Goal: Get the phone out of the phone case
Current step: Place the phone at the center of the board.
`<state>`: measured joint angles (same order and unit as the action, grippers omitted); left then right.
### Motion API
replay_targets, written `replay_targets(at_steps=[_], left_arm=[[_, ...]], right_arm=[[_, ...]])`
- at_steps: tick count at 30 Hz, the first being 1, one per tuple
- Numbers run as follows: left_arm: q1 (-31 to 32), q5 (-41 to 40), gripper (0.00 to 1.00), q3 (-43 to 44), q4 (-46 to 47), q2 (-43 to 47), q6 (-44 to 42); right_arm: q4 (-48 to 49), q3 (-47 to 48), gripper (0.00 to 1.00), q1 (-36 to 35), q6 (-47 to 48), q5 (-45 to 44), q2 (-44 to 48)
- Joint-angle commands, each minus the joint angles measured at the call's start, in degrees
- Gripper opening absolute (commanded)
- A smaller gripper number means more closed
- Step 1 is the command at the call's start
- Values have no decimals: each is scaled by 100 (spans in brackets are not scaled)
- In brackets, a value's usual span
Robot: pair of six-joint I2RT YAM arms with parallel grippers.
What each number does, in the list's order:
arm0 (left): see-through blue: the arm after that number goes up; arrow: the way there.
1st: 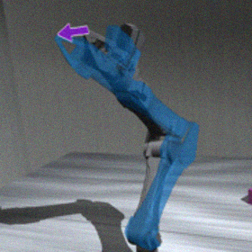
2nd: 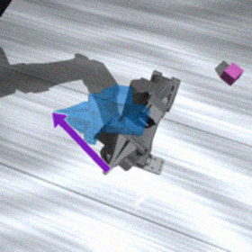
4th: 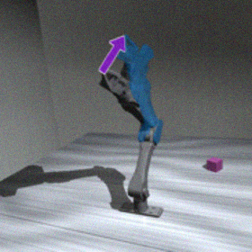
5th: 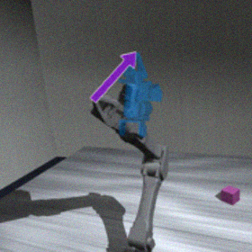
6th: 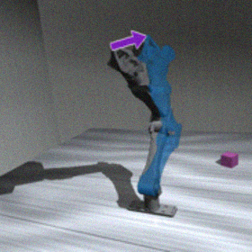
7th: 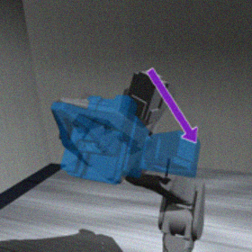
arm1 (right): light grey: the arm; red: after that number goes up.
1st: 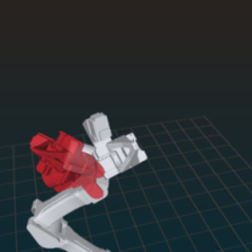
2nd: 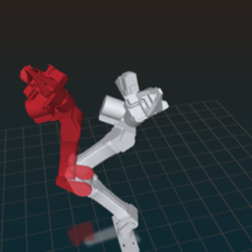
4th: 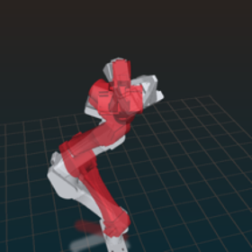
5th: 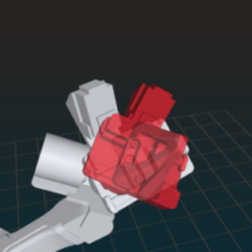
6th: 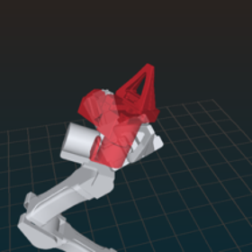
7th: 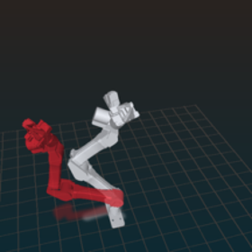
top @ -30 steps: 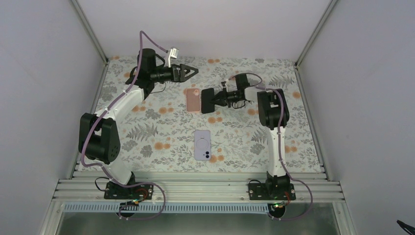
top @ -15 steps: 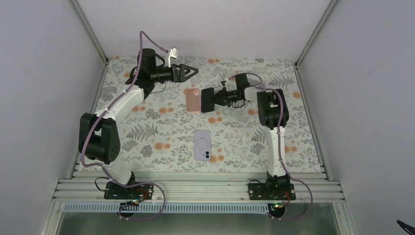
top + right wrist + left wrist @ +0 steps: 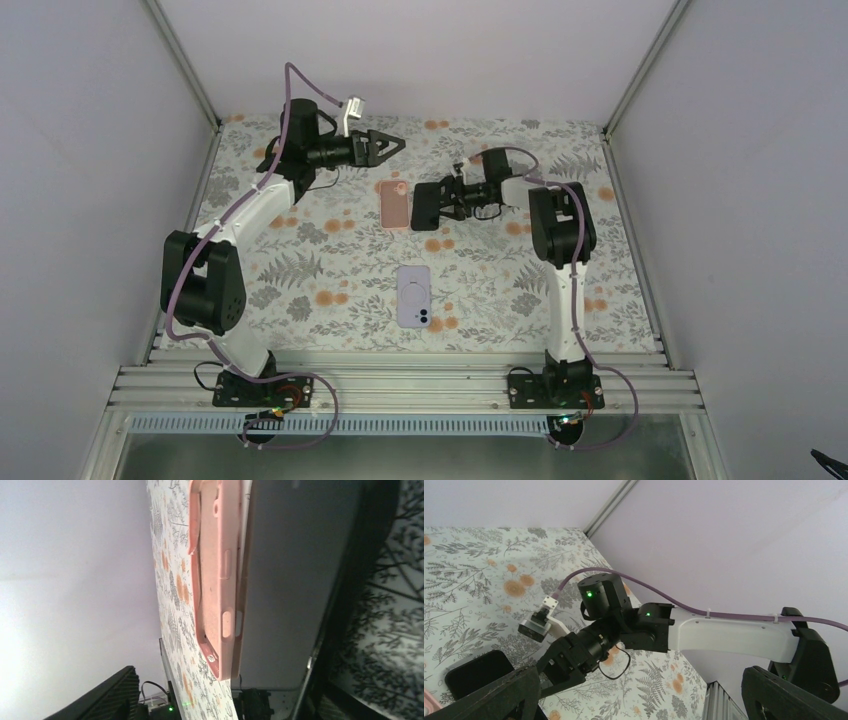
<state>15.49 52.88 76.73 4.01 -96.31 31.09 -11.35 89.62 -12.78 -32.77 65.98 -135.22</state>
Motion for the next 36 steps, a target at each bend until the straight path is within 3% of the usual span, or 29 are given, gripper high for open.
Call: replay_targets(at_steps=[1, 4, 12, 36], left_arm=[[-31, -74, 100, -42, 167, -96, 90], [-36, -98, 100, -29, 156, -103, 90], [-32, -168, 100, -15, 100, -107, 50], [-31, -314, 100, 18, -60, 26, -136]], right_arm=[[193, -174, 76, -115, -169, -116, 492], [107, -116, 86, -145, -138, -239, 536], [-153, 34, 100, -162, 30, -517, 572], [-108, -17, 99, -255, -60, -566, 815]])
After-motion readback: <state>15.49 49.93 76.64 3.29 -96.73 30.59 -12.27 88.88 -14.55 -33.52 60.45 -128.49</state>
